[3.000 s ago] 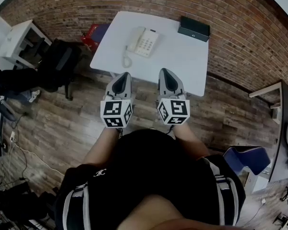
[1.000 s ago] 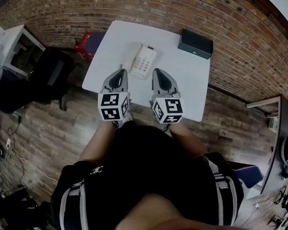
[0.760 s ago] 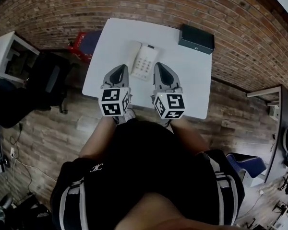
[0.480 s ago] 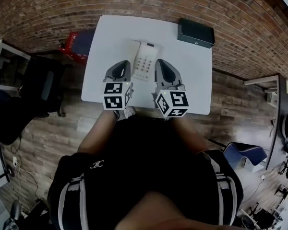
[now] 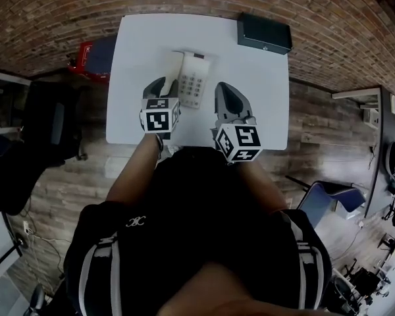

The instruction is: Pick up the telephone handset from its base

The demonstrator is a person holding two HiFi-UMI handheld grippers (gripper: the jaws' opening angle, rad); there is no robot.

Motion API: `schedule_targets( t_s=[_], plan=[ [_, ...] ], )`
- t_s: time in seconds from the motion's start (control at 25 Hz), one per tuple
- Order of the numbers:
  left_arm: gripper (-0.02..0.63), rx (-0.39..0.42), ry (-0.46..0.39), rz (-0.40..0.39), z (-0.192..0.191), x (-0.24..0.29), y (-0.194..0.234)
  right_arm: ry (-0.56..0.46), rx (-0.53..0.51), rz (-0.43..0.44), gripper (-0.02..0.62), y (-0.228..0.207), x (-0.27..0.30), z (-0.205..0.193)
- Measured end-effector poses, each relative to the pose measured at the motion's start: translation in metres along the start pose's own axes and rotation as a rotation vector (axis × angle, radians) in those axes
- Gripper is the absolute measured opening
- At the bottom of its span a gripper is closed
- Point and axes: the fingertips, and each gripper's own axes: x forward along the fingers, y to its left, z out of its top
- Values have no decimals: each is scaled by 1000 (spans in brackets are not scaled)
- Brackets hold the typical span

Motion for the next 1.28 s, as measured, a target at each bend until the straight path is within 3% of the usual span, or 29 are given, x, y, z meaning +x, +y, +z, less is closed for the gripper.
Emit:
schedule_targets(
  t_s=[0.24,0.64,0.96,1.28],
  plan=[
    [154,42,100,70,-18,38,14,31,-10,-9,-2,-15,1,-10],
    [207,85,218,81,-31,70,23,59,-6,-6,-2,-26,-2,-15],
    [202,79,240,94,-36,79,23,89,7,-12,-3,-35,-10,-25],
    [186,41,246,101,-35,69,23,42,20,5,-2,-41,-13,-7]
  ],
)
